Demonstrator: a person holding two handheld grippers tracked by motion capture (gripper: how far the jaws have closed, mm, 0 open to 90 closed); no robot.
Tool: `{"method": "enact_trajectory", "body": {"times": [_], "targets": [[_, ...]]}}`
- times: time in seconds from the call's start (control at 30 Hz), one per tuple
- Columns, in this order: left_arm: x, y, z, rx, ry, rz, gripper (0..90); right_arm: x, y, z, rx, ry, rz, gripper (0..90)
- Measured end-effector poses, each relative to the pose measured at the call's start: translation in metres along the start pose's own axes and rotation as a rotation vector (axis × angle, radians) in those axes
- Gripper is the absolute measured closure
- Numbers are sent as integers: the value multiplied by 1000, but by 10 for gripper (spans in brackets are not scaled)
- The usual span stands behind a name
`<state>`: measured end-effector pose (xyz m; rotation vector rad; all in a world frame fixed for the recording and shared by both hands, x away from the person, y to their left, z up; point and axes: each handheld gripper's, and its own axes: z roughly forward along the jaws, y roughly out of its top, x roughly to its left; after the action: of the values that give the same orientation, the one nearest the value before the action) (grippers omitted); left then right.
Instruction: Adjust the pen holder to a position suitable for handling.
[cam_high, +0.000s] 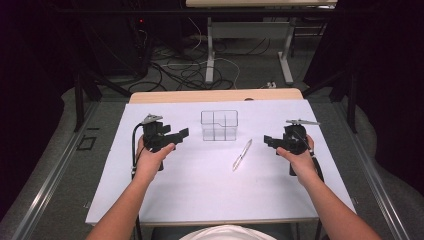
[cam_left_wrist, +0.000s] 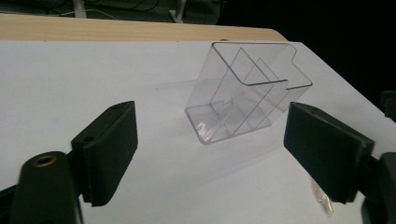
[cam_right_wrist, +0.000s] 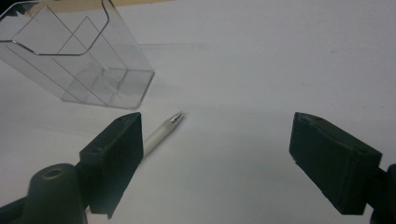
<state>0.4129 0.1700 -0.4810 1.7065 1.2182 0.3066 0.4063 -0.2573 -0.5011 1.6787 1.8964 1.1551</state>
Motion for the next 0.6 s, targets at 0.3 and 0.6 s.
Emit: {"method": "enact_trajectory", "body": {"times": [0.3,0.6], "targets": [[9,-9,-5,1,54,-20,50,24,17,12,130,47,102,218],[16,-18,-3,23,110,-1,2,39,19,27,220,28,101,299]]}}
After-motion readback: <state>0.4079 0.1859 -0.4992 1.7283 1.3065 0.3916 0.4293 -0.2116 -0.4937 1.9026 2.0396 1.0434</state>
